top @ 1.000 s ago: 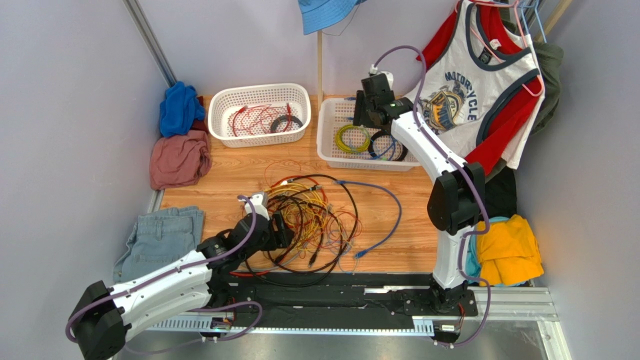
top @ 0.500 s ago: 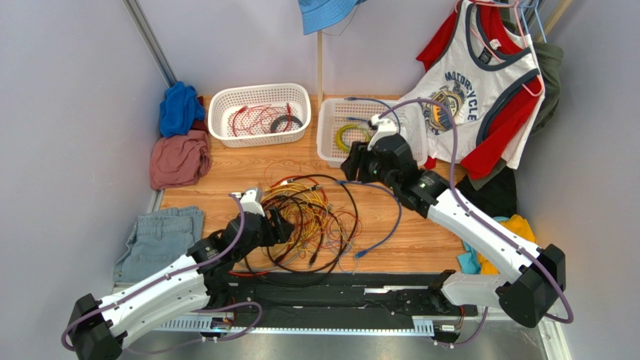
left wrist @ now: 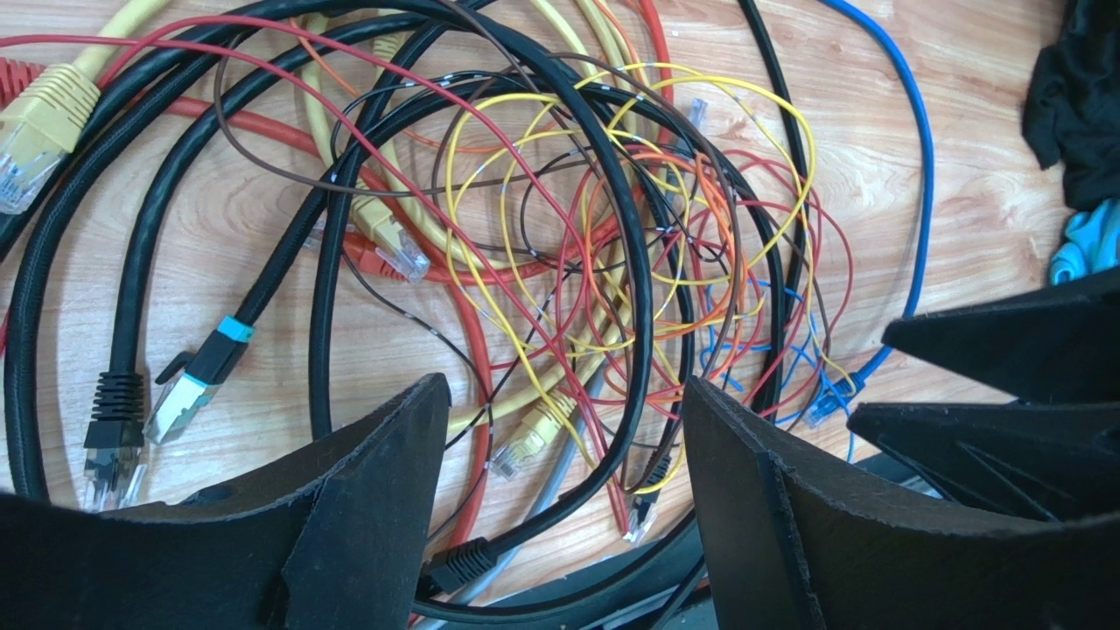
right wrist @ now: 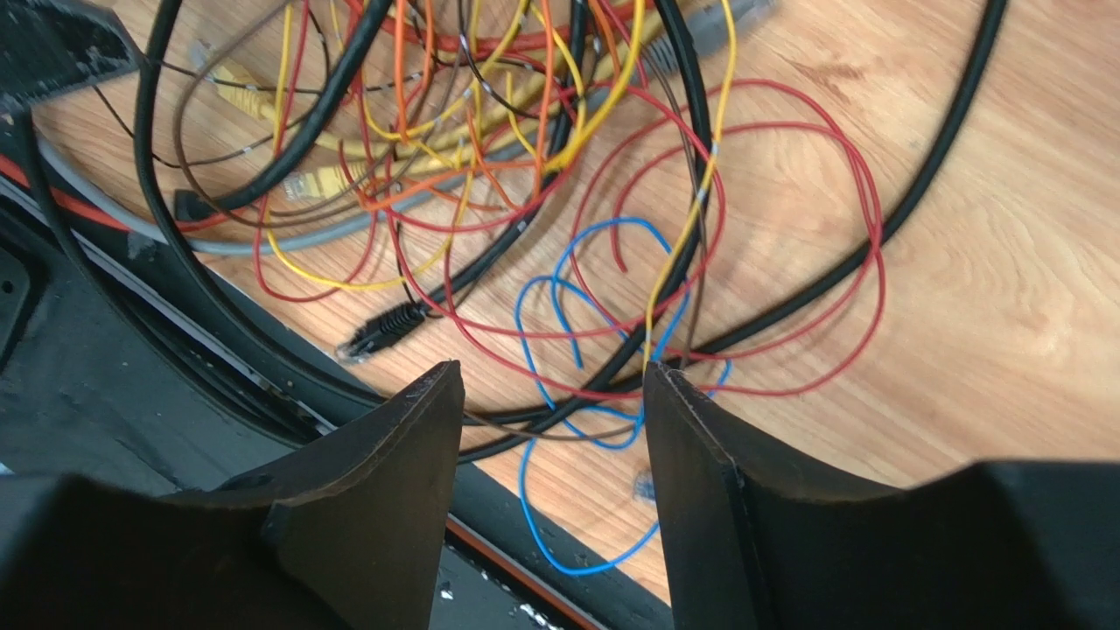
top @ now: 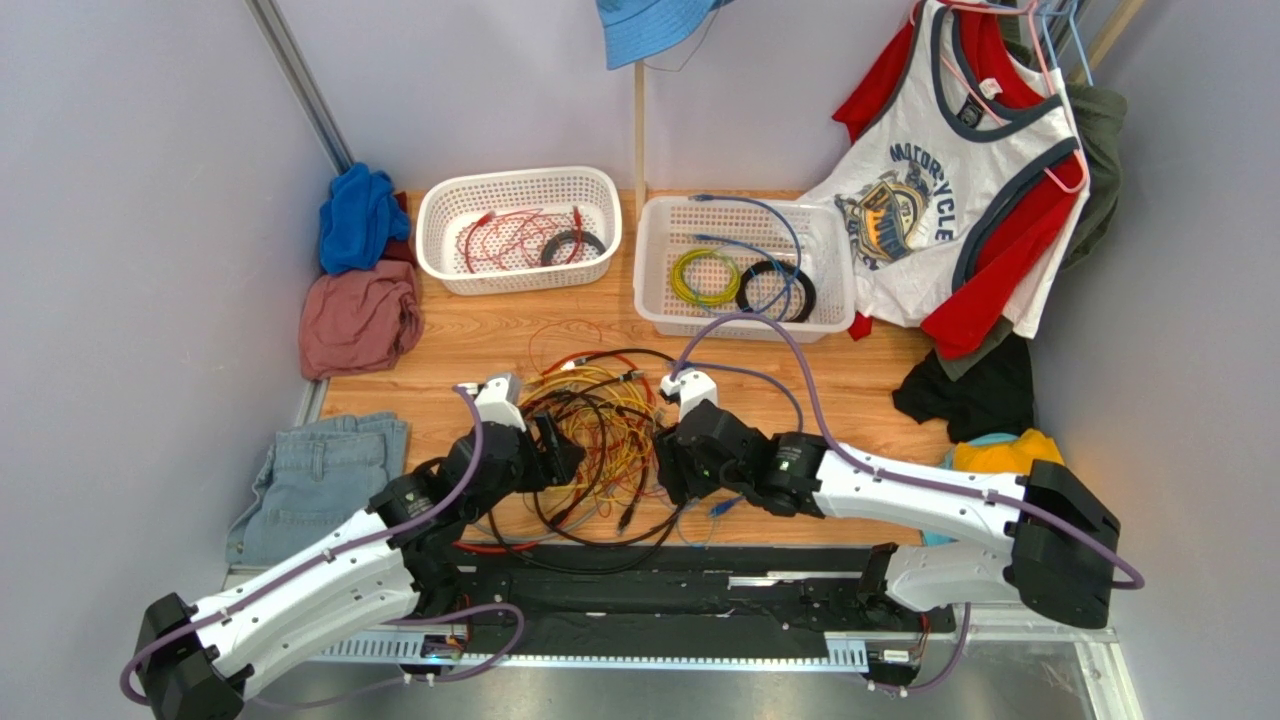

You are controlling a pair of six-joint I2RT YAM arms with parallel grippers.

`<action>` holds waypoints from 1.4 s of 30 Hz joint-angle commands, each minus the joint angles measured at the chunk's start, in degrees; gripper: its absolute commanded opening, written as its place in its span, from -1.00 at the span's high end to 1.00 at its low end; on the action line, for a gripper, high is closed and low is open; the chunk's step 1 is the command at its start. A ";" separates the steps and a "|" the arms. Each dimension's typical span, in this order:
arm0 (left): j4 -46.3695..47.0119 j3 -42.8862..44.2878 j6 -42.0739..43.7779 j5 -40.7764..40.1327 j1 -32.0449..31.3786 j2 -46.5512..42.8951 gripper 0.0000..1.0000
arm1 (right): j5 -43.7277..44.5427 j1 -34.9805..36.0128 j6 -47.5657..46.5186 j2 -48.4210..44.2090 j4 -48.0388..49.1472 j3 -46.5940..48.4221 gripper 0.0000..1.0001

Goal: Untangle the cables

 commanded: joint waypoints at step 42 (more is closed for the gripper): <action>-6.22 3.42 1.79 -6.69 0.00 -9.40 -0.46 | 11.05 2.87 -11.70 -5.24 -8.40 22.96 1.00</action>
